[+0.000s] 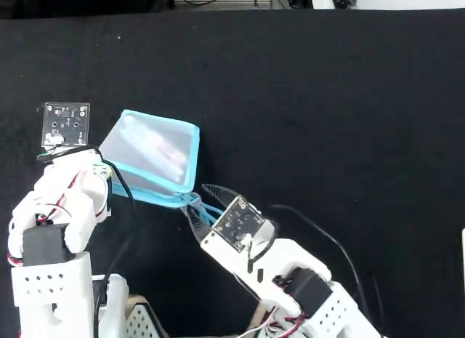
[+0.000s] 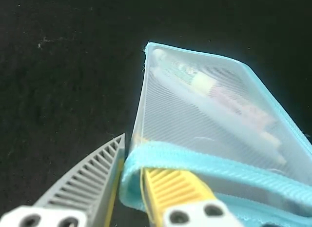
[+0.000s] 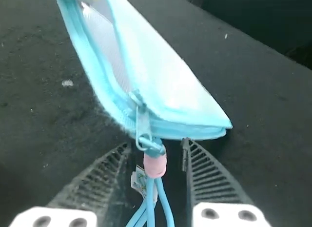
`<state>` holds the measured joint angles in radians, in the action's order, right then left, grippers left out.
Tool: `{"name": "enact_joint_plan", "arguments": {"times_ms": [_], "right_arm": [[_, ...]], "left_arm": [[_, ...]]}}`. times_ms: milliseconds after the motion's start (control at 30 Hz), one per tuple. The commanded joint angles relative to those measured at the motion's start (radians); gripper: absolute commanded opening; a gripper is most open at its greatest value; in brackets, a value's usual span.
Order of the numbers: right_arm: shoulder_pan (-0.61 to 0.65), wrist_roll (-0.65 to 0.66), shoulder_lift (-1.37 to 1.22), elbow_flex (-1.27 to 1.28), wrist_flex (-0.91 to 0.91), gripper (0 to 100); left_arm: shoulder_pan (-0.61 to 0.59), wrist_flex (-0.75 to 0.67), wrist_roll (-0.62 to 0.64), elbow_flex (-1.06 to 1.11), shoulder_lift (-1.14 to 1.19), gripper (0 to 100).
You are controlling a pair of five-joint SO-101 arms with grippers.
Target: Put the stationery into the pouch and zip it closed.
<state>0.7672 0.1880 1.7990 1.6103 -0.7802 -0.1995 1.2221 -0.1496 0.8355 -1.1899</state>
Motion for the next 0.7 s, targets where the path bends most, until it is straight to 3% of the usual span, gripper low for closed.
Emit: {"name": "enact_joint_plan", "arguments": {"times_ms": [0,333,467,667], "right_arm": [[-0.011,0.000,0.159,0.008,0.048,15.0],[-0.011,0.000,0.160,-0.016,0.049,5.4],[-0.015,0.072,0.163,-0.028,0.040,1.2],[-0.032,0.078,0.162,-0.170,-0.112,1.1]], "left_arm": [[-0.012,-0.026,0.009,-0.008,-0.009,3],[-0.012,-0.026,0.009,-0.008,-0.009,3],[-0.012,-0.026,0.009,-0.007,-0.009,3],[-0.012,-0.026,0.009,-0.005,-0.009,3]]}}
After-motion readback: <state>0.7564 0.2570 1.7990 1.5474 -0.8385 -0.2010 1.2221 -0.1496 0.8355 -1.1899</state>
